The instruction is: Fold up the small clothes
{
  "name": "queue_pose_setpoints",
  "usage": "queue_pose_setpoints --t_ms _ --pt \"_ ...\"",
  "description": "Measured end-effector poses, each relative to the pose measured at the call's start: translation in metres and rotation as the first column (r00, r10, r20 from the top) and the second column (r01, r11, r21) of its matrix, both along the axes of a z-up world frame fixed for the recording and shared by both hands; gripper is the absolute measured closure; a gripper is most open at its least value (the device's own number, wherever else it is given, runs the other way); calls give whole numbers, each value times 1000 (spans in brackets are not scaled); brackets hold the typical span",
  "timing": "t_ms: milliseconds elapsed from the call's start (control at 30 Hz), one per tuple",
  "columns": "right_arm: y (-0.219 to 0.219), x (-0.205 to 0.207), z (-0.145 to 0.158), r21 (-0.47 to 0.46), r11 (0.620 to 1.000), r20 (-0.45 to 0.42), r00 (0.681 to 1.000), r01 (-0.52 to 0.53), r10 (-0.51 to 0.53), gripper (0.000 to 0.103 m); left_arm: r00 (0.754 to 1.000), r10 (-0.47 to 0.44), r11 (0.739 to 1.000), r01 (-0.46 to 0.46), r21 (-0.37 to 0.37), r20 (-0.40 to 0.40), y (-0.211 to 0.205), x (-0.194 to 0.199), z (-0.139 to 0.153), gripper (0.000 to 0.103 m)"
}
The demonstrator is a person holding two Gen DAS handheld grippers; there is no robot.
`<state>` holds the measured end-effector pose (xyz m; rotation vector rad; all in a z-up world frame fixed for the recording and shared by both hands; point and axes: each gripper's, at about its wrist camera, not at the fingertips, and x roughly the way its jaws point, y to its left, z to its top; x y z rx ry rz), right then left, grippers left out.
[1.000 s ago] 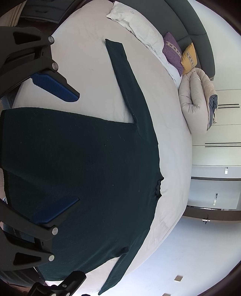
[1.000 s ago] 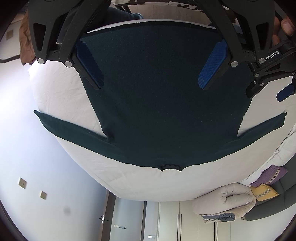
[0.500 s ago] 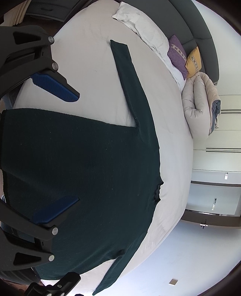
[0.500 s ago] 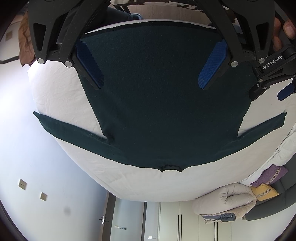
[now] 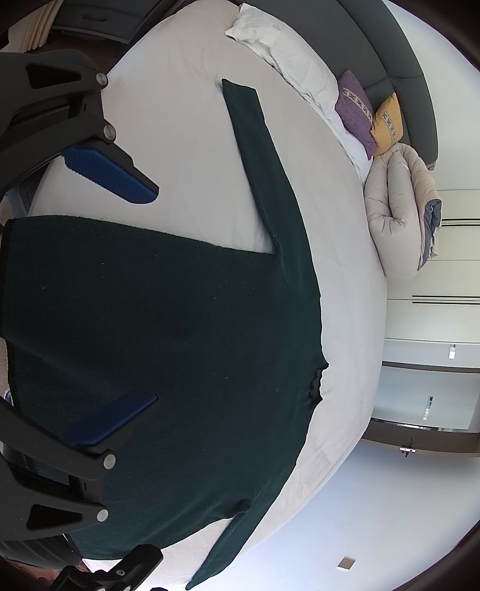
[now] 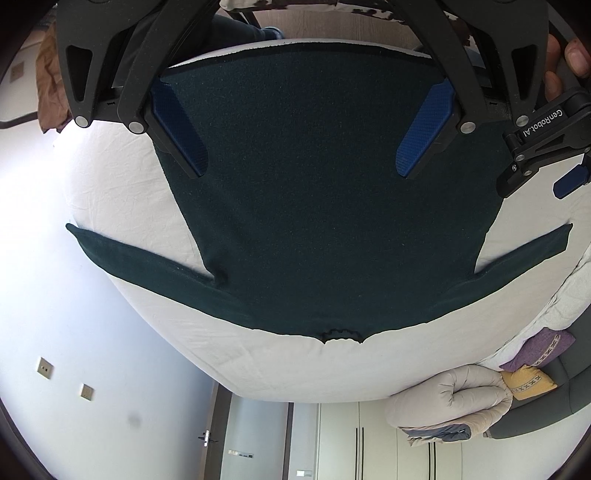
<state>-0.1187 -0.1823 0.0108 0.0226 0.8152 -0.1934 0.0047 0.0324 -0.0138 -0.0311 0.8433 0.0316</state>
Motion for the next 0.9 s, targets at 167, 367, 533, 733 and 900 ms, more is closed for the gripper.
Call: queue_pose_setpoints --t_ms 167,367,533,733,900 --pt "0 0 -3 1 1000 -1 1000 0 0 0 1000 -1 1000 1 0 -5 0 -1 -2 0" --pt "0 1 -4 0 1000 0 1000 3 -3 0 1000 -1 1000 1 -2 -6 0 0 -2 0" --pt "-1 1 -4 0 1000 0 1000 3 -3 0 1000 -1 1000 1 -3 -7 0 -1 -2 0" --pt "-3 2 -5 2 1000 0 1000 7 -7 0 1000 -1 1000 1 -5 -10 0 0 -2 0" --pt "-3 2 -5 3 1000 -1 1000 7 -7 0 1000 -2 1000 2 -8 -11 0 1 -3 0"
